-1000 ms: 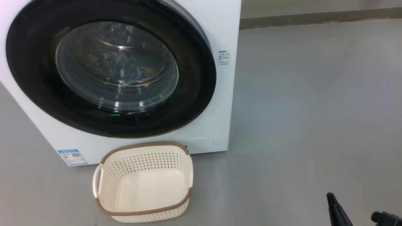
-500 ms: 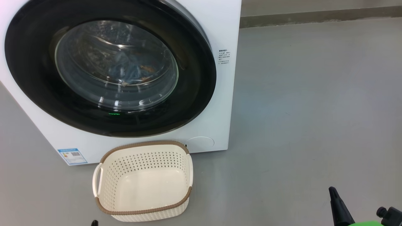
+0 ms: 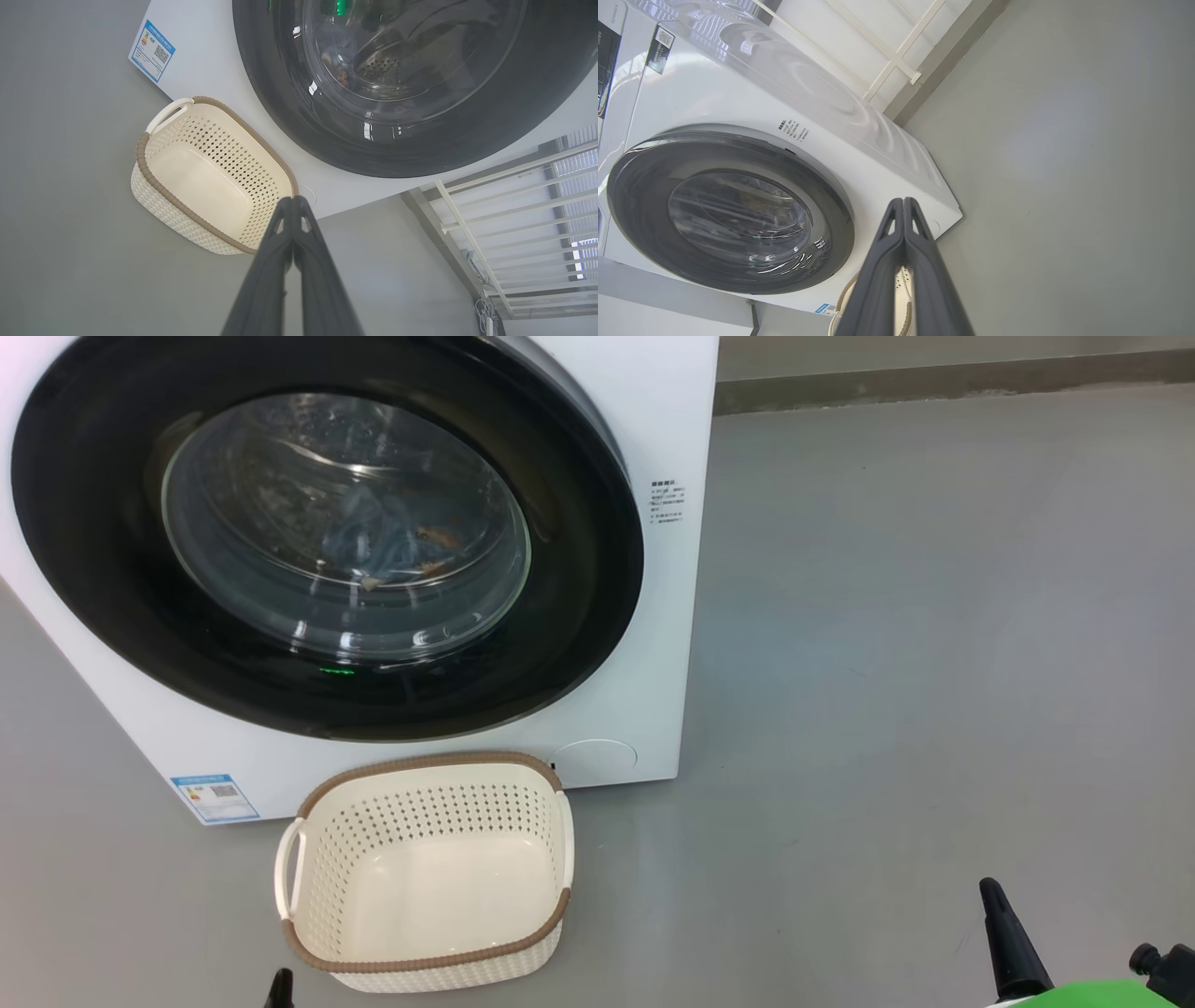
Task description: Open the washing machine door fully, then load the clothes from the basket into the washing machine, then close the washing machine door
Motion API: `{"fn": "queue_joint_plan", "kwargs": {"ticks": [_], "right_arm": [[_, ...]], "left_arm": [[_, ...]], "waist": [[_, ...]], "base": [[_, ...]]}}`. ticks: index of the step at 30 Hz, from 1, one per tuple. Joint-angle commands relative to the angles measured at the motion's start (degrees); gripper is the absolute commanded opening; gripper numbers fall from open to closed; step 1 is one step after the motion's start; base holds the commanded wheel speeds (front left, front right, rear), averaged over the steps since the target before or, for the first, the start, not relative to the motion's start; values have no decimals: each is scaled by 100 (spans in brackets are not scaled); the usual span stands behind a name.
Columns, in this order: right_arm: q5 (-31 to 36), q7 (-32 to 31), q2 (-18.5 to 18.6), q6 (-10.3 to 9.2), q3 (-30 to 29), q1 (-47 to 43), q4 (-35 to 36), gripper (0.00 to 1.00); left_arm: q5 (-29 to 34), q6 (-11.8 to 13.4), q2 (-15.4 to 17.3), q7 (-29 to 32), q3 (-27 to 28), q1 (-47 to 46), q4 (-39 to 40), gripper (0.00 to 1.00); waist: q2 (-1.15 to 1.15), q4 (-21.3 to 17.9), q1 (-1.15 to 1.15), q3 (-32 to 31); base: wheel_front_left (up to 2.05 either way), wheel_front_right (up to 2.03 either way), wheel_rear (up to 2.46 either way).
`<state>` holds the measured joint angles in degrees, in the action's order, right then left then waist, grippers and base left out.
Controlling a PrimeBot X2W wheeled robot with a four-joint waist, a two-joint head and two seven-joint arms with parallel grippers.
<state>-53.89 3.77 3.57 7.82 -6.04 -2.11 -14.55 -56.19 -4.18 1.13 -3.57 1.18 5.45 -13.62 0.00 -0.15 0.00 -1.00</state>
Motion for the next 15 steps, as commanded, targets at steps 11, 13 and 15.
{"fn": "queue_joint_plan", "kwargs": {"ticks": [11,13,15], "right_arm": [[-770,-210,7,-20,36,347,114,0],[-959,-260,3,-21,30,377,110,0],[-1086,-294,-1,-21,27,397,108,0]], "left_arm": [[-730,-90,116,192,210,-423,75,0],[-908,-105,120,243,230,-469,67,0],[-1026,-115,122,276,244,-500,62,0]], "waist": [[0,3,0,21],[0,4,0,27],[0,4,0,31]], "base": [[0,0,0],[0,0,0],[0,0,0]]}}
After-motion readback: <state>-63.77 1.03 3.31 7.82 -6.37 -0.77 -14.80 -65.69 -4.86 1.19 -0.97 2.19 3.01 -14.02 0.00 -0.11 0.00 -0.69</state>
